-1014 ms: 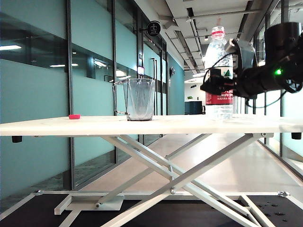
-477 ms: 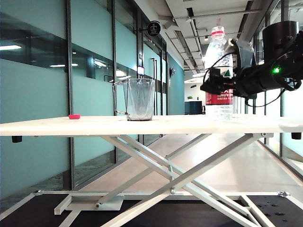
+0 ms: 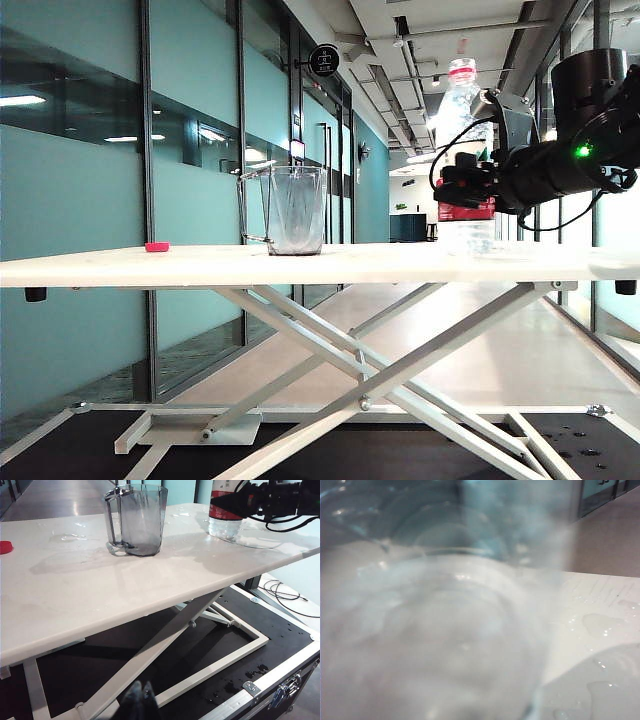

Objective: Pick up the mineral water bottle on the table and pour water into the mug until it's half full.

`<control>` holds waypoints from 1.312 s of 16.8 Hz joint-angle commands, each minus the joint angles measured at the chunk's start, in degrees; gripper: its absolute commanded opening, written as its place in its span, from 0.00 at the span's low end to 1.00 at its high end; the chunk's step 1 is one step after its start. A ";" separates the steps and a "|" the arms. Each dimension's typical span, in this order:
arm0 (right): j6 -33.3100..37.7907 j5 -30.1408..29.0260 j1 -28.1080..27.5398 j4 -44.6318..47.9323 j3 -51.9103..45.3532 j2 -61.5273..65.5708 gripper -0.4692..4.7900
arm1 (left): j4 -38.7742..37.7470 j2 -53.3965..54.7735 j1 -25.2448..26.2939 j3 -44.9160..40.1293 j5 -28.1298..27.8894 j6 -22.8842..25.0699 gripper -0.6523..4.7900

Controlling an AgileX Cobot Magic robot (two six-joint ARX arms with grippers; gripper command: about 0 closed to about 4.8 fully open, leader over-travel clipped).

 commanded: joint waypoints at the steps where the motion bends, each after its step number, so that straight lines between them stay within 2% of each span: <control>1: 0.00 -1.11 0.07 0.42 0.28 -0.94 0.49 | -0.90 0.02 0.02 0.11 0.02 1.38 0.11; 3: -3.76 -1.20 0.48 -1.95 0.28 -2.34 0.49 | -0.92 0.02 0.02 0.11 0.02 1.62 0.11; 5: -11.93 -0.15 2.08 -6.69 0.55 -4.79 0.49 | -0.94 0.02 0.02 0.11 0.00 1.88 0.11; 9: -20.22 9.16 6.49 -18.34 5.01 -6.93 0.49 | -0.94 0.02 0.02 0.11 -0.02 2.82 0.11; 10: -22.80 14.43 8.50 -25.00 8.61 -6.93 0.49 | -0.94 0.02 0.02 0.11 -0.02 2.82 0.11; 12: -25.97 21.46 10.97 -30.93 12.83 -6.93 0.49 | -0.92 0.02 0.02 0.11 -0.09 2.82 0.11; 14: -30.73 26.69 12.79 -33.18 15.32 -6.93 0.49 | -0.94 0.02 0.02 0.11 -0.66 2.82 0.11; 16: -39.43 32.79 14.93 -36.35 17.62 -6.84 0.49 | -0.94 0.02 0.02 0.11 -0.85 2.82 0.11; 20: -49.92 40.96 16.61 -37.53 18.93 -6.56 0.49 | -0.94 0.02 0.02 0.11 -1.05 3.56 0.11; 22: -53.48 42.93 16.81 -37.51 18.97 -6.56 0.49 | -0.94 0.02 0.02 0.11 -1.07 4.11 0.11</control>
